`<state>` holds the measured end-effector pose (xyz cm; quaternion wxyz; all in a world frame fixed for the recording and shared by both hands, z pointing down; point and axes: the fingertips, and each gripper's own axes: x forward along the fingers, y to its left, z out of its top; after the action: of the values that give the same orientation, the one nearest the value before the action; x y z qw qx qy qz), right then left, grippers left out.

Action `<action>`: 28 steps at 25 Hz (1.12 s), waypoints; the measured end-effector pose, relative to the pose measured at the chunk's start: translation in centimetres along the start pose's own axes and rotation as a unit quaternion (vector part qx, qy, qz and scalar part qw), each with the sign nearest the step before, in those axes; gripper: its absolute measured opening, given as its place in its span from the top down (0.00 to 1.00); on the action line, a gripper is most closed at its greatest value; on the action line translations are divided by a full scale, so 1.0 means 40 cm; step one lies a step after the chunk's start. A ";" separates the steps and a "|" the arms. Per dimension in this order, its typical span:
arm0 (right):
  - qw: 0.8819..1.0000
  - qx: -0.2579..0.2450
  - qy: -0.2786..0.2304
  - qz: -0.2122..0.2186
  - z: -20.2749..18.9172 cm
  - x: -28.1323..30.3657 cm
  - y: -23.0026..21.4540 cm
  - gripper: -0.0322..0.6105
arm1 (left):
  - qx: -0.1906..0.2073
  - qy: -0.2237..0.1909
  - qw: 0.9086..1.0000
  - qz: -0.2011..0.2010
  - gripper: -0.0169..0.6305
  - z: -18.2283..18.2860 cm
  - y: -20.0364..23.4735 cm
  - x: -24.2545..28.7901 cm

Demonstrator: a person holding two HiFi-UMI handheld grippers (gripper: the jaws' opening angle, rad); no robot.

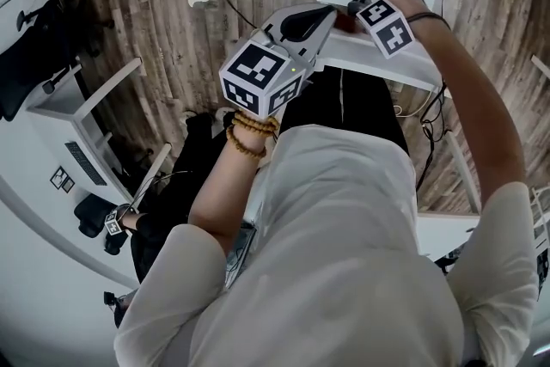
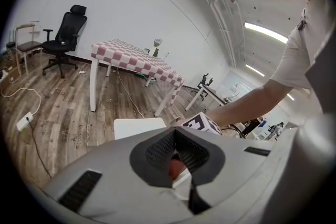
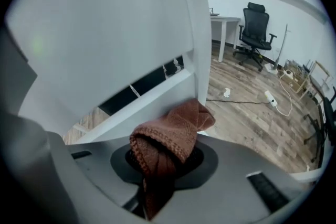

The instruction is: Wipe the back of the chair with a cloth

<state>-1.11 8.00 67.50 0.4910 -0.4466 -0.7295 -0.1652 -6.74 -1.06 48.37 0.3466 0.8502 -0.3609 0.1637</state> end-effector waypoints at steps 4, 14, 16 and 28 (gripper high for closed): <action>0.999 -0.042 -0.003 -0.008 0.042 -0.069 0.009 0.79 | 0.004 -0.003 1.000 0.002 0.97 0.009 0.000 -0.017; 0.991 -0.123 0.026 -0.050 0.108 -0.225 0.058 0.79 | 0.016 -0.007 1.000 0.015 0.97 0.005 -0.023 -0.019; 0.990 -0.128 0.026 -0.059 0.125 -0.259 0.067 0.79 | 0.019 -0.010 1.000 0.015 0.97 0.013 -0.030 -0.023; 0.990 -0.120 0.041 -0.067 0.131 -0.315 0.122 0.79 | 0.036 -0.024 0.999 0.001 0.97 0.049 -0.080 -0.009</action>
<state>1.39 8.07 53.24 0.4513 -0.4448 -0.7121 -0.3022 -4.60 -0.65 45.29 0.3073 0.8655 -0.3634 0.1565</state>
